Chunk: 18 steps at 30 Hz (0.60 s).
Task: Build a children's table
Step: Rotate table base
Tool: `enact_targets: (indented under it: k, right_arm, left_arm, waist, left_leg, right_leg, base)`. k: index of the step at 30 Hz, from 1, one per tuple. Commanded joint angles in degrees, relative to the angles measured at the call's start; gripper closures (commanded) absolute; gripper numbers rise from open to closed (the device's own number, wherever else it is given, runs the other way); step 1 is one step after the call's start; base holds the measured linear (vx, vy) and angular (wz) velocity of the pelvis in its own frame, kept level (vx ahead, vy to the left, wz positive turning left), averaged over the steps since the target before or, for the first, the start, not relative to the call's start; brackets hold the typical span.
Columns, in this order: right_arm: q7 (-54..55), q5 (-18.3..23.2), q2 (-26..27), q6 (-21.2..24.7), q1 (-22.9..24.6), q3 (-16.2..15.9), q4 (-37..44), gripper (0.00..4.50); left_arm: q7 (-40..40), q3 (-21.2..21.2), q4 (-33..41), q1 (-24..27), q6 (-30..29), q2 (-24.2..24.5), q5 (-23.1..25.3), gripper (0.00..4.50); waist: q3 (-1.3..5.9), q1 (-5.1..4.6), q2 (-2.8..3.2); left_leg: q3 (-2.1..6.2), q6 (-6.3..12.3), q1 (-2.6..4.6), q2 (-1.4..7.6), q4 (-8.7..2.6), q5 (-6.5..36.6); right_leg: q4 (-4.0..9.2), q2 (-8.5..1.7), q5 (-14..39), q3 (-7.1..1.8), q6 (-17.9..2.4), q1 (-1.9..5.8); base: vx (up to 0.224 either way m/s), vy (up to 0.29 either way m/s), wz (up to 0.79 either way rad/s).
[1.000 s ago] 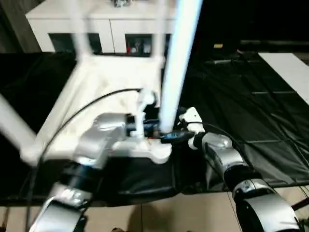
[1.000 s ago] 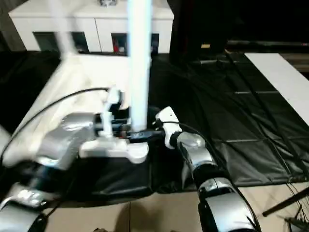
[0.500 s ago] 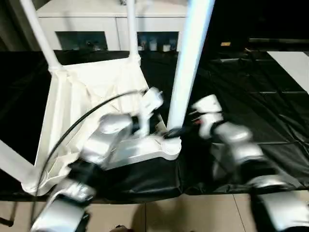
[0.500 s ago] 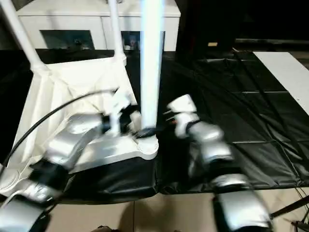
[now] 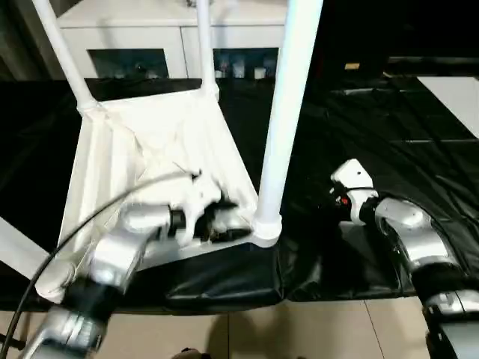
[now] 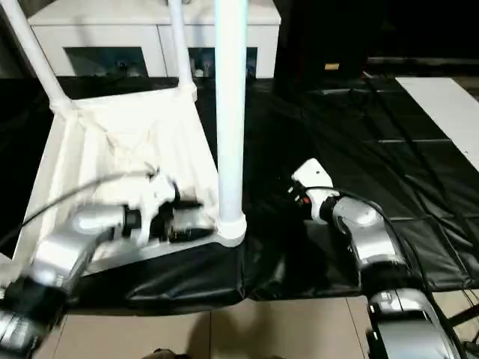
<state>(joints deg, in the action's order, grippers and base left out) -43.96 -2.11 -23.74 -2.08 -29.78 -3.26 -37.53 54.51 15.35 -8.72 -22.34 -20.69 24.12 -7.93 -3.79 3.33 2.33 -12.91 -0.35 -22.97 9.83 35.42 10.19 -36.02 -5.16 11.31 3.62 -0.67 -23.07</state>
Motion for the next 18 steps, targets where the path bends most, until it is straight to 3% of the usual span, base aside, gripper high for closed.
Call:
enact_targets:
  k: [1,5,13,16,18]
  right_arm:
    - [-0.72,0.52,-0.87,2.08,1.35,-0.76,4.08,0.95]
    - [-0.84,0.48,-1.33,3.97,2.73,-0.85,6.94,0.95]
    - [-2.40,0.24,-2.22,7.04,4.37,-2.05,12.23,0.95]
    - [-3.31,0.97,-2.34,8.11,4.87,-2.23,14.04,0.95]
    - [-5.15,1.85,-2.90,9.08,5.60,-2.82,16.31,0.95]
  left_arm:
    - [-0.66,0.05,4.15,1.29,-2.54,0.94,0.41,1.63]
    - [-1.13,0.71,6.81,2.82,-4.95,1.88,1.05,1.90]
    - [-2.78,2.49,5.55,2.34,-5.43,2.38,3.72,2.51]
    - [-2.45,2.91,4.85,1.90,-5.44,2.51,4.16,2.81]
    - [-1.18,3.68,4.32,1.60,-5.68,3.28,4.30,2.90]
  waist:
    - [3.95,0.14,-0.09]
    - [3.84,0.03,-0.23]
    - [3.99,0.06,-0.31]
    - [3.95,0.09,-0.25]
    - [3.99,0.14,0.14]
  left_leg:
    - [2.75,0.07,2.10,4.01,-5.17,18.22]
    - [2.82,-0.72,2.24,3.97,-5.34,19.02]
    - [2.76,0.18,2.03,3.73,-5.09,16.80]
    - [2.84,0.07,1.97,3.75,-5.14,16.96]
    - [2.92,-0.13,2.03,3.75,-5.14,17.31]
  right_leg:
    - [4.89,-3.72,13.16,-2.88,-13.49,2.00]
    - [5.10,-3.60,14.92,-2.99,-12.44,1.71]
    - [5.03,-3.65,12.90,-3.01,-12.01,1.83]
    - [5.07,-3.66,13.13,-3.01,-11.89,1.90]
    - [5.02,-3.65,13.06,-2.97,-12.02,1.88]
  base:
    - [0.000,0.000,0.00]
    - [0.000,0.000,0.00]
    - [0.000,0.000,0.00]
    - [0.000,0.000,0.00]
    - [0.000,0.000,0.00]
